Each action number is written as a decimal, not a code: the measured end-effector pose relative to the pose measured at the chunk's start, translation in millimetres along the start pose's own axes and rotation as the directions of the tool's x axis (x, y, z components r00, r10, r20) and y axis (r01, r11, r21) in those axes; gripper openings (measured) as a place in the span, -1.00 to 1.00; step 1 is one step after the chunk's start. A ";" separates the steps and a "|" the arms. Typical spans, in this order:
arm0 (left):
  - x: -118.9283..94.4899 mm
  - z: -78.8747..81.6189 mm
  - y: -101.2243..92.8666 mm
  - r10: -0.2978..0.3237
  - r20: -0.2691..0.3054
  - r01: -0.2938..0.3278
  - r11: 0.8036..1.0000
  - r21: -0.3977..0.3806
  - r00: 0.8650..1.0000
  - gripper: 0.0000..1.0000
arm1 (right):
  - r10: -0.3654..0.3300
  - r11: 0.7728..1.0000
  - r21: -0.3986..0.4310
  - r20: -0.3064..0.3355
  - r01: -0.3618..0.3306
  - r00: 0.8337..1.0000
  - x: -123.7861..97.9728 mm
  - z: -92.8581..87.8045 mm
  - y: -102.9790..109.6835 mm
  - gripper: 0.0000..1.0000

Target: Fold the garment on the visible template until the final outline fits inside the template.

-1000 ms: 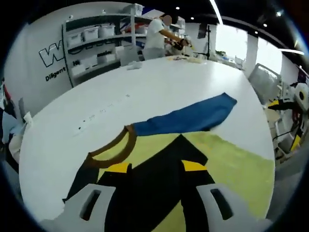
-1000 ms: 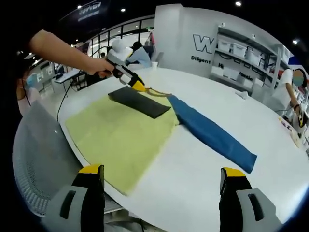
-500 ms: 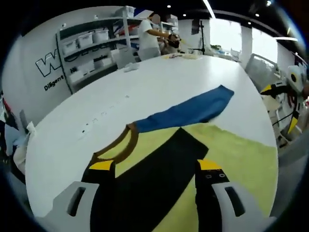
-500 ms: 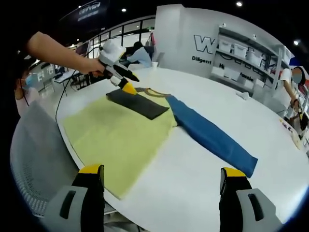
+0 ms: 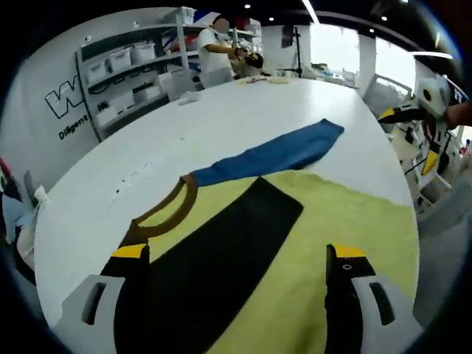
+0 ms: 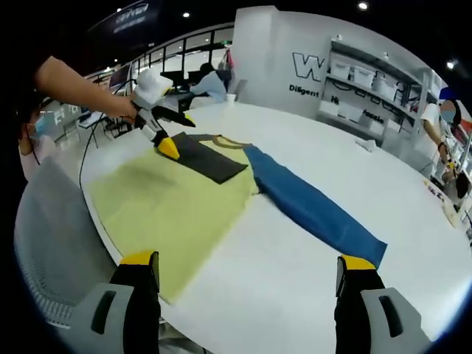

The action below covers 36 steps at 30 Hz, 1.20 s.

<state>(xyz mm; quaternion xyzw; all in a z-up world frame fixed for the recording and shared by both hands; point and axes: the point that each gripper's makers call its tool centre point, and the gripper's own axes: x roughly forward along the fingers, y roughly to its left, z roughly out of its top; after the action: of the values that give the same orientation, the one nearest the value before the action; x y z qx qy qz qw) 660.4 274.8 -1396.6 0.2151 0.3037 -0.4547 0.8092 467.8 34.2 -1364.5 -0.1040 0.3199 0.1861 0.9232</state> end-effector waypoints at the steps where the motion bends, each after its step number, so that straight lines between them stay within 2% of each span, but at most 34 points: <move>1: -0.2 -2.0 -1.0 -0.002 0.002 0.002 1.000 0.007 1.000 0.98 | 0.000 1.000 -0.005 0.000 0.000 1.000 -0.1 0.0 0.0 0.98; 7: -8.5 -13.3 -4.8 -0.006 -0.005 0.007 1.000 0.013 1.000 0.98 | 0.000 1.000 -0.029 -0.012 0.000 1.000 0.8 -1.6 -1.3 0.98; 14: -24.8 -12.0 -1.8 0.007 0.036 -0.007 1.000 0.000 0.999 0.94 | -0.020 0.997 -0.082 -0.040 0.016 0.999 1.5 -10.9 -5.4 0.98; 23: -47.8 -29.2 -1.8 0.031 0.067 -0.027 0.998 -0.062 0.997 0.89 | -0.034 0.995 -0.100 -0.105 0.024 0.994 5.8 -30.9 -12.0 0.98; 30: -69.0 -49.2 -1.3 0.047 0.067 -0.042 0.997 -0.071 0.997 0.84 | -0.040 0.981 -0.194 -0.175 0.006 0.984 7.1 -46.1 -24.2 0.95; 33: -78.5 -51.3 -4.8 0.051 0.093 -0.041 0.994 -0.104 0.994 0.82 | -0.059 0.984 -0.178 -0.191 0.024 0.980 8.4 -50.7 -37.2 0.94; 36: -86.0 -54.4 -11.4 0.054 0.118 -0.041 0.993 -0.107 0.992 0.75 | -0.115 0.992 -0.065 -0.169 0.105 0.979 9.3 -51.8 -56.3 0.96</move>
<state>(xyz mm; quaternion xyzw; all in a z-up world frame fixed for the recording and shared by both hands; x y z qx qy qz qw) 599.8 355.2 -1377.7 0.1515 0.2723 -0.4311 0.8468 469.1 -30.5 -1406.3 -0.1631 0.3868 0.1338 0.8977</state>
